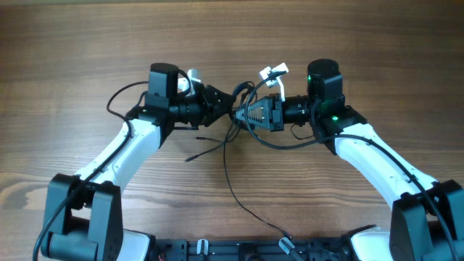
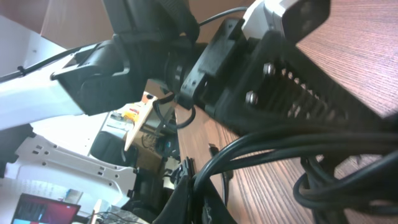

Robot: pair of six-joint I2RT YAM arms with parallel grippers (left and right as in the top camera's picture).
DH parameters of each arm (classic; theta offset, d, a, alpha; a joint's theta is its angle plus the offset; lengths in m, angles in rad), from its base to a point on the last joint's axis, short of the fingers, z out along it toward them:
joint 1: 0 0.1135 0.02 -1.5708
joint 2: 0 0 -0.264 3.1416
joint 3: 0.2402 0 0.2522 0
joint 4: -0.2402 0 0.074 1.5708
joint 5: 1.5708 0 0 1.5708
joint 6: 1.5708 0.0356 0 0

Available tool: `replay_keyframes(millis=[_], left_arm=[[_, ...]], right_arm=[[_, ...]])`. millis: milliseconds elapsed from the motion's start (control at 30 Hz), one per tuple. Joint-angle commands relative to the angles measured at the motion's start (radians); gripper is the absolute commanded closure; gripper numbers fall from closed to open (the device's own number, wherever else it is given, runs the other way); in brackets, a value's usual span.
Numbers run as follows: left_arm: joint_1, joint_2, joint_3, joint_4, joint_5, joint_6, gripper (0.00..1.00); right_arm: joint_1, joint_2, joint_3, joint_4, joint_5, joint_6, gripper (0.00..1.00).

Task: Untangle cables

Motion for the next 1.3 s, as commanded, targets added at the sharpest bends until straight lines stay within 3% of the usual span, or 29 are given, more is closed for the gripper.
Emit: replay_keyframes(millis=[0,167,233,267,300,367,467,800,1100,1167,1267], left_arm=[[-0.043,0.008,0.003,0.006,0.030,0.056,0.65],[-0.074,0.010,0.001,0.006,-0.025,0.062,0.79],[-0.074,0.010,0.001,0.006,-0.031,0.062,0.78],[-0.074,0.010,0.001,0.006,-0.031,0.062,0.61],[-0.074,0.010,0.001,0.005,-0.030,0.061,0.34],[-0.074,0.010,0.001,-0.002,-0.031,0.050,0.05],[-0.074,0.010,0.001,-0.027,-0.030,0.002,0.00],[-0.076,0.011,0.001,0.037,-0.031,-0.128,0.40],[-0.085,0.046,0.001,0.071,-0.040,-0.213,0.44],[-0.085,0.063,0.001,0.077,-0.042,-0.230,0.54],[-0.085,0.082,0.001,0.090,-0.050,-0.250,0.84]], right_arm=[[0.004,-0.004,0.000,0.006,-0.024,-0.017,0.96],[0.004,-0.004,0.000,0.006,-0.024,0.010,0.96],[0.004,-0.004,0.000,0.006,-0.024,0.018,0.95],[0.004,-0.004,0.000,0.006,-0.023,0.023,0.96],[0.004,-0.004,0.000,0.006,-0.020,0.025,0.96],[0.004,-0.004,0.000,0.007,-0.019,0.026,0.96],[0.004,-0.004,0.000,0.006,-0.020,0.035,0.96],[0.004,-0.004,0.000,0.009,-0.028,0.070,0.96],[0.004,-0.004,0.000,0.045,-0.028,0.166,0.96],[0.004,-0.004,0.000,0.054,-0.028,0.187,0.96],[0.004,-0.004,0.000,0.054,-0.028,0.191,0.96]])
